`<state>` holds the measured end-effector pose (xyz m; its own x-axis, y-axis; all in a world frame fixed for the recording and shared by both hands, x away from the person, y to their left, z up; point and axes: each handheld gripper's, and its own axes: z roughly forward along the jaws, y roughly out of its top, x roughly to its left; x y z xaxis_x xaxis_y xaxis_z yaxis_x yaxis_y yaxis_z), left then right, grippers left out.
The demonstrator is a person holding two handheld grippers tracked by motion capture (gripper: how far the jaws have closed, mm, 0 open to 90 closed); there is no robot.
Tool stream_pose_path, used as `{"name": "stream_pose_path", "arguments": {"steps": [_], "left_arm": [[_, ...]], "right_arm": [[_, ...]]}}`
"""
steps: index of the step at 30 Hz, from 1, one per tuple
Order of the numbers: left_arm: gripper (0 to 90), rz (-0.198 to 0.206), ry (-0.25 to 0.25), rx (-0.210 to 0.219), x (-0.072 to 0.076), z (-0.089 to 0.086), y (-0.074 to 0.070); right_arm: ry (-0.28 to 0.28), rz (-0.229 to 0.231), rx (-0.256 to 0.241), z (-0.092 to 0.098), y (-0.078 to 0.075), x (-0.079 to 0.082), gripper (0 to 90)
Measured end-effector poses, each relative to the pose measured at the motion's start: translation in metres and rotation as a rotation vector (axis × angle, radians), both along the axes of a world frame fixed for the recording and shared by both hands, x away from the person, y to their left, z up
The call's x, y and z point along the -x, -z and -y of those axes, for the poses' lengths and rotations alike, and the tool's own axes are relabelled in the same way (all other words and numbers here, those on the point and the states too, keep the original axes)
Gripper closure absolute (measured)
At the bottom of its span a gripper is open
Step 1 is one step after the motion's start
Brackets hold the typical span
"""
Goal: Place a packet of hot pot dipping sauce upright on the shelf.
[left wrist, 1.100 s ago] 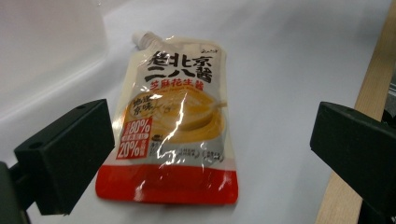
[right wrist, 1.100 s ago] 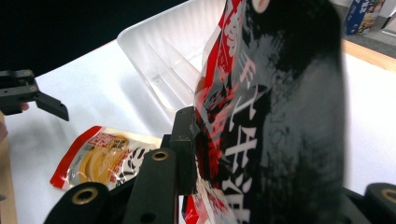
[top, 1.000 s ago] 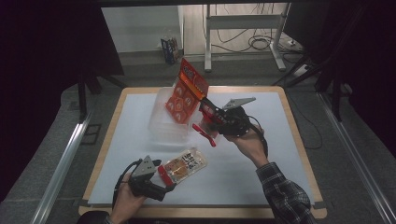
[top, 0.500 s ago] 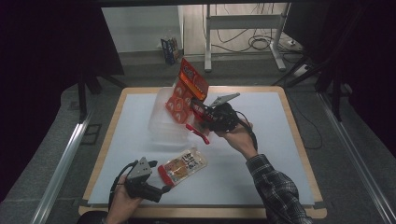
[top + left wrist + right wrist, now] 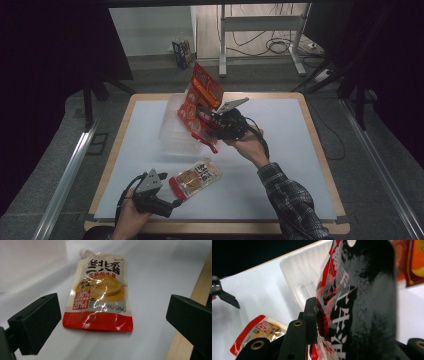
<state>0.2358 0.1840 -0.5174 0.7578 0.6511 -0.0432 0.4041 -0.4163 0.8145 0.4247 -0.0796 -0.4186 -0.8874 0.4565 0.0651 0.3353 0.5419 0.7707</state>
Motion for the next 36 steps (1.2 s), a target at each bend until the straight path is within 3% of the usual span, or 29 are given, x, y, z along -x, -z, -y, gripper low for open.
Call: {"name": "stream_pose_path", "arguments": {"steps": [11, 21, 36], "left_arm": [[0.0, 0.003, -0.001, -0.007, 0.0, 0.0, 0.001], [0.0, 0.004, -0.01, -0.016, 0.001, -0.003, 0.0], [0.0, 0.002, -0.008, -0.025, 0.003, -0.004, 0.001]], "right_arm": [[-0.057, 0.024, 0.005, -0.036, 0.002, -0.006, 68.7], [-0.092, 0.074, 0.013, -0.068, 0.003, -0.011, 69.0], [-0.137, 0.083, -0.005, -0.089, 0.011, -0.012, 69.3]]}}
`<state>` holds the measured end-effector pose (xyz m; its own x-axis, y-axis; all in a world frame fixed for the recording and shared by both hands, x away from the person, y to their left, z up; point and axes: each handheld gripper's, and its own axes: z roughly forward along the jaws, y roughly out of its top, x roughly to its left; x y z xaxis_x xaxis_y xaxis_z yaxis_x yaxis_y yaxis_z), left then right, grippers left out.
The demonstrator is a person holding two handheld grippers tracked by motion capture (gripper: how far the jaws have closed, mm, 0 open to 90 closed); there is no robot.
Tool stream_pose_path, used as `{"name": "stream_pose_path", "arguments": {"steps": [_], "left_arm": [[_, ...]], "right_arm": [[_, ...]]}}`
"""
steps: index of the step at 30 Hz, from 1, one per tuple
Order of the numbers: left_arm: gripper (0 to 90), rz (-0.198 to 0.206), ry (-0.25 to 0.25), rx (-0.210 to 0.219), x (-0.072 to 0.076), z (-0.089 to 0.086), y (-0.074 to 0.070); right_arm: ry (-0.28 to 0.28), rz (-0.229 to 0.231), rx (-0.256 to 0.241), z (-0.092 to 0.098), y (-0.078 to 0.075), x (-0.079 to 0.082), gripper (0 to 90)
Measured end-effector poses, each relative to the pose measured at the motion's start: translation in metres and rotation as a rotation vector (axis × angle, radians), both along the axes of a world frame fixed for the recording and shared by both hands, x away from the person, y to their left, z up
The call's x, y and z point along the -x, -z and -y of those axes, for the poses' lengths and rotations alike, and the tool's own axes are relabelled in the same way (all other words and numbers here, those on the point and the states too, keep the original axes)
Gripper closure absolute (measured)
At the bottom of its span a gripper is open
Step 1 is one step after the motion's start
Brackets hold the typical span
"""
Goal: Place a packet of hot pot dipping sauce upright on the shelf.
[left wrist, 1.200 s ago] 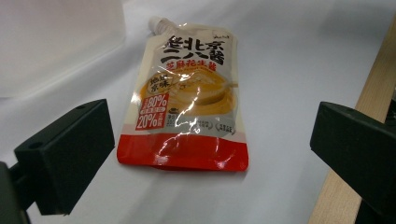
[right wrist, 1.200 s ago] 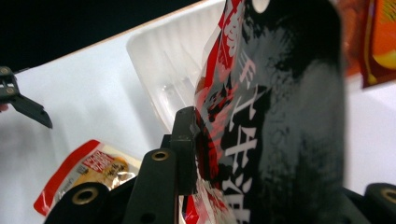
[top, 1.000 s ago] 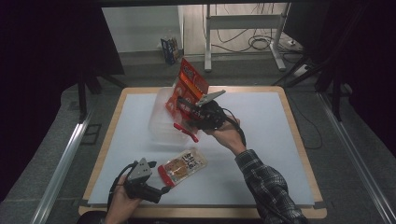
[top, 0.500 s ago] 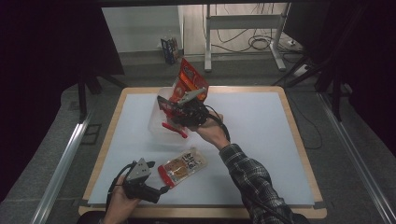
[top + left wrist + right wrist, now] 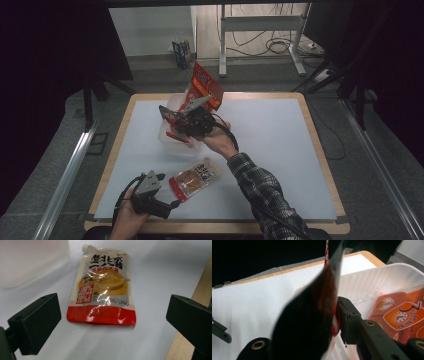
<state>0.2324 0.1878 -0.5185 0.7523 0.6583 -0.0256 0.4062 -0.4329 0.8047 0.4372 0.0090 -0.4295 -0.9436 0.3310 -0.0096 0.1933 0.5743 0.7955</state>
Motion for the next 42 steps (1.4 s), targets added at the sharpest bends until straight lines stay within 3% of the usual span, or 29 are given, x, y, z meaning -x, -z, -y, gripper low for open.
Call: {"name": "stream_pose_path", "arguments": {"steps": [6, 13, 17, 21, 23, 31, 35, 37, 42], "left_arm": [[0.0, -0.002, 0.002, -0.003, 0.0, 0.0, 0.0], [0.0, -0.006, 0.006, -0.012, 0.0, 0.002, 0.001], [0.0, -0.008, 0.007, -0.013, 0.0, 0.002, 0.002], [0.0, -0.01, 0.006, -0.015, 0.0, 0.002, 0.002], [0.0, -0.01, 0.005, -0.015, 0.0, 0.002, 0.002], [0.0, -0.016, 0.005, -0.023, -0.001, 0.002, 0.003], [0.0, -0.017, 0.003, -0.029, -0.001, 0.003, 0.003], [0.0, -0.018, 0.004, -0.038, -0.002, 0.003, 0.003], [0.2, -0.018, 0.006, -0.047, -0.002, 0.004, 0.004]], "right_arm": [[-0.01, -0.024, -0.059, 0.01, 0.002, 0.0, 69.4], [-0.041, -0.006, -0.063, 0.016, 0.001, 0.004, 69.2], [-0.084, -0.013, -0.005, 0.009, 0.009, 0.004, 68.3], [-0.091, -0.008, 0.044, 0.003, 0.016, 0.005, 67.0], [-0.085, -0.03, 0.055, -0.001, 0.021, 0.004, 61.4], [-0.064, -0.021, 0.078, 0.0, 0.017, 0.004, 43.3], [-0.038, -0.034, 0.066, 0.008, 0.016, 0.004, 33.7], [-0.015, -0.05, 0.068, 0.015, 0.017, 0.006, 22.9], [0.001, -0.035, 0.068, 0.025, 0.018, 0.01, 14.1]]}}
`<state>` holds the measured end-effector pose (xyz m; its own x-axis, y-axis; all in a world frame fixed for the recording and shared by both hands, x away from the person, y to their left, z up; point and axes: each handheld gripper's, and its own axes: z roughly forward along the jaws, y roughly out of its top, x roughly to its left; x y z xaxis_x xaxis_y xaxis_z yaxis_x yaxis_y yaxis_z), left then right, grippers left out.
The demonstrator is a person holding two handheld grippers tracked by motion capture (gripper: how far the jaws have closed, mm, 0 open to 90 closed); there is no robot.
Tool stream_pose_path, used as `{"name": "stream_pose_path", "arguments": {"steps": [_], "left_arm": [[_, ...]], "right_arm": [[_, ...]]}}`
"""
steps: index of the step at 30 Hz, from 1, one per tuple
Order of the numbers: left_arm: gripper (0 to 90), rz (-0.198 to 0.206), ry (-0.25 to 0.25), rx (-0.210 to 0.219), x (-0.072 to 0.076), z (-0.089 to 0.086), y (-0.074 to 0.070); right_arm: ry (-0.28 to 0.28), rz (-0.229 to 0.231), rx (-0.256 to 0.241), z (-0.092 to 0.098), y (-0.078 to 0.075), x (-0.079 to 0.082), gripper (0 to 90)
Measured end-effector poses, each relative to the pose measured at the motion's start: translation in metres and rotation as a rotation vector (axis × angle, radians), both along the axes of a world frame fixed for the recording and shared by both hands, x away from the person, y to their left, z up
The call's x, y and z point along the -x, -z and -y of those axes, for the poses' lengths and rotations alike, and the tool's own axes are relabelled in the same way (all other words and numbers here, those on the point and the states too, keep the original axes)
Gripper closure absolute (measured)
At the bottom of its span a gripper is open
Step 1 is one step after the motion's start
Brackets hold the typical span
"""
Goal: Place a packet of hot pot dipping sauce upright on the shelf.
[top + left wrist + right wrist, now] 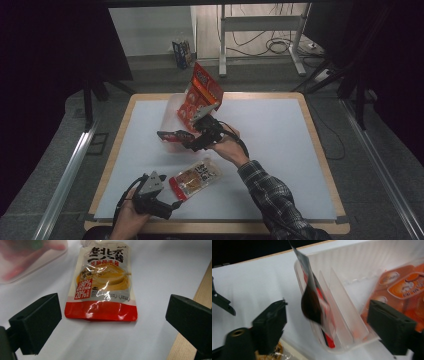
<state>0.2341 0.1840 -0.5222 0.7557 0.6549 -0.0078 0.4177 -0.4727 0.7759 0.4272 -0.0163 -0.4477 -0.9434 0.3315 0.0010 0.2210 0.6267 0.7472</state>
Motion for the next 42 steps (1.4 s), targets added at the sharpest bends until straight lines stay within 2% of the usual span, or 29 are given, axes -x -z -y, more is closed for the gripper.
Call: {"name": "stream_pose_path", "arguments": {"steps": [3, 4, 12, 15, 19, 21, 26, 29, 32, 37, 42], "left_arm": [[0.3, 0.0, -0.001, -0.004, 0.0, 0.0, 0.0], [0.4, -0.001, -0.001, -0.005, 0.0, 0.0, 0.0], [1.6, 0.016, 0.01, -0.012, 0.0, 0.001, 0.003], [1.6, 0.024, 0.016, -0.032, 0.0, 0.001, 0.004], [1.1, 0.027, 0.015, -0.014, -0.001, 0.001, 0.006], [1.0, 0.026, 0.01, -0.008, -0.001, 0.0, 0.006], [0.6, 0.026, 0.011, 0.031, -0.001, -0.003, 0.006], [0.5, 0.047, 0.019, 0.029, -0.001, -0.003, 0.005], [0.4, 0.06, 0.017, 0.014, 0.0, -0.002, 0.005], [0.4, 0.036, 0.007, 0.005, -0.001, -0.003, 0.006], [0.9, 0.031, -0.017, 0.011, -0.002, -0.004, 0.005]], "right_arm": [[0.007, -0.009, 0.002, 0.006, 0.001, 0.003, 9.4], [0.016, 0.01, 0.01, 0.01, 0.002, 0.005, 7.0], [0.038, 0.015, -0.009, 0.025, 0.005, 0.018, 2.4], [0.051, 0.011, -0.01, 0.032, 0.009, 0.023, 1.7], [0.065, -0.001, -0.038, 0.041, 0.015, 0.028, 0.7], [0.066, -0.007, -0.014, 0.045, 0.018, 0.03, 0.0], [0.087, -0.008, -0.003, 0.055, 0.022, 0.038, 0.0], [0.093, -0.013, -0.007, 0.059, 0.022, 0.04, 0.0], [0.097, -0.035, -0.033, 0.066, 0.021, 0.045, 0.0], [0.109, -0.036, -0.023, 0.076, 0.023, 0.054, 0.0], [0.119, -0.068, -0.065, 0.081, 0.025, 0.061, 0.0]]}}
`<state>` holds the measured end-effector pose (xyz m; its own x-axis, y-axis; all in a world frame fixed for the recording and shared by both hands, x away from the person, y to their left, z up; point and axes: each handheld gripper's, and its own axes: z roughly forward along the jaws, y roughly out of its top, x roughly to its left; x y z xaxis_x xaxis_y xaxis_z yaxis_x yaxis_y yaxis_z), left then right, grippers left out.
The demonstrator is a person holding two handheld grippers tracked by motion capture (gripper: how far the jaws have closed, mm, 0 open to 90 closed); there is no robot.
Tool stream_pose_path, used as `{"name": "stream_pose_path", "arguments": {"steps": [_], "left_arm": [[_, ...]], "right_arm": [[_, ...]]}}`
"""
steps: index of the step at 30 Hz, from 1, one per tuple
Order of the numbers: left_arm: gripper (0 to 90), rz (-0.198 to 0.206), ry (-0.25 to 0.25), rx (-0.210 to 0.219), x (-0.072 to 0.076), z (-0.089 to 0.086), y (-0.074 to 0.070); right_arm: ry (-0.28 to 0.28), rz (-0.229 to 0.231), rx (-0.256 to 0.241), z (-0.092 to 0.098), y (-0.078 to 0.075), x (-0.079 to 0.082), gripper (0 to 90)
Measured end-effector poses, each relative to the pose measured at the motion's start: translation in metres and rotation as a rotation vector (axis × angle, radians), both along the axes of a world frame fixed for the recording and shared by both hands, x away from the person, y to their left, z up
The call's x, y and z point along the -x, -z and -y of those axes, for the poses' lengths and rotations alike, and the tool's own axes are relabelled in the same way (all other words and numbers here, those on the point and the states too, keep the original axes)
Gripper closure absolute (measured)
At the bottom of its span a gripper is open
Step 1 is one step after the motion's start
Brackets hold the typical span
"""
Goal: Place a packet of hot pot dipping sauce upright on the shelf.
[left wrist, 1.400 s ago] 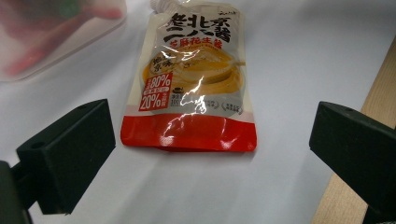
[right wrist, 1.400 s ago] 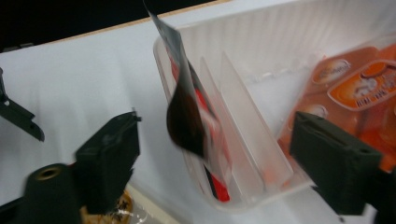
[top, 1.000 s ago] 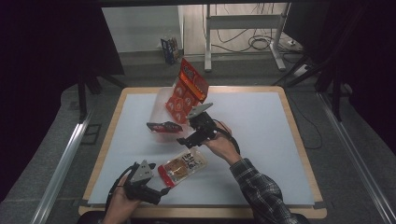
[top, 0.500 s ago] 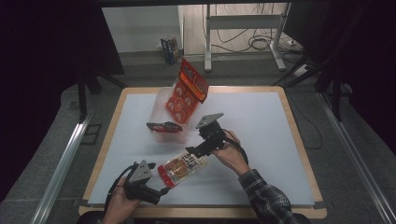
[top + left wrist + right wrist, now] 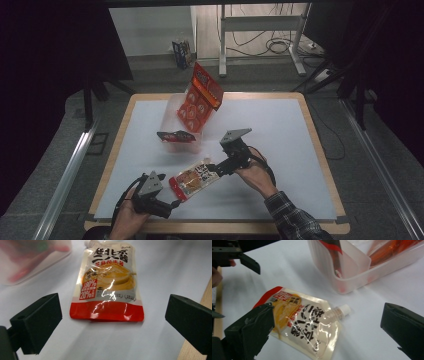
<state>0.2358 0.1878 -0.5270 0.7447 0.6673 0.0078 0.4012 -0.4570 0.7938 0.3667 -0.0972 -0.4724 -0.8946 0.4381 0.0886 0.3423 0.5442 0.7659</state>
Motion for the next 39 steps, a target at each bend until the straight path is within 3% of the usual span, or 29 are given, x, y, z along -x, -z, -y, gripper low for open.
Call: {"name": "stream_pose_path", "arguments": {"steps": [5, 10, 13, 15, 16, 17, 19, 20, 21, 22, 23, 29, 32, 39], "left_arm": [[1.1, -0.015, -0.009, 0.007, -0.001, -0.002, -0.001], [2.6, -0.039, 0.011, 0.015, -0.003, -0.002, 0.0], [7.0, -0.017, 0.003, -0.001, -0.003, 0.0, -0.002], [17.7, -0.014, 0.007, 0.012, -0.003, -0.002, -0.003], [33.6, -0.026, 0.015, 0.036, -0.005, -0.004, -0.004], [33.6, -0.038, 0.028, 0.059, -0.006, -0.005, -0.003], [51.3, -0.063, 0.04, 0.082, -0.011, -0.007, -0.001], [66.6, -0.074, 0.047, 0.096, -0.014, -0.006, 0.0], [66.6, -0.078, 0.051, 0.105, -0.016, -0.006, 0.001], [80.5, -0.07, 0.056, 0.104, -0.022, 0.0, 0.002], [86.0, -0.07, 0.056, 0.104, -0.022, 0.0, 0.002], [89.9, -0.092, 0.066, 0.046, -0.03, 0.013, 0.011], [90.0, -0.125, 0.061, 0.069, -0.033, 0.009, 0.015], [90.0, -0.128, 0.047, 0.009, -0.032, 0.008, 0.019]], "right_arm": [[-0.005, 0.006, 0.009, 0.004, 0.003, 0.01, 0.0], [0.017, -0.024, 0.037, 0.014, 0.012, 0.022, 0.0], [0.027, -0.029, 0.044, 0.017, 0.014, 0.024, 0.0], [0.041, -0.03, 0.053, 0.02, 0.017, 0.027, 0.0], [0.045, -0.029, 0.06, 0.023, 0.019, 0.029, 0.0], [0.045, -0.029, 0.06, 0.023, 0.019, 0.029, 0.0], [0.048, -0.03, 0.07, 0.025, 0.022, 0.03, 0.0], [0.049, -0.027, 0.078, 0.025, 0.023, 0.03, 0.0], [0.049, -0.027, 0.078, 0.025, 0.023, 0.03, 0.0], [0.05, -0.022, 0.079, 0.026, 0.024, 0.029, 0.0], [0.05, -0.022, 0.079, 0.026, 0.024, 0.029, 0.0], [0.052, -0.023, 0.087, 0.025, 0.026, 0.027, 0.2], [0.046, -0.03, 0.092, 0.024, 0.029, 0.027, 0.3], [0.04, -0.054, 0.101, 0.022, 0.031, 0.026, 0.3]]}}
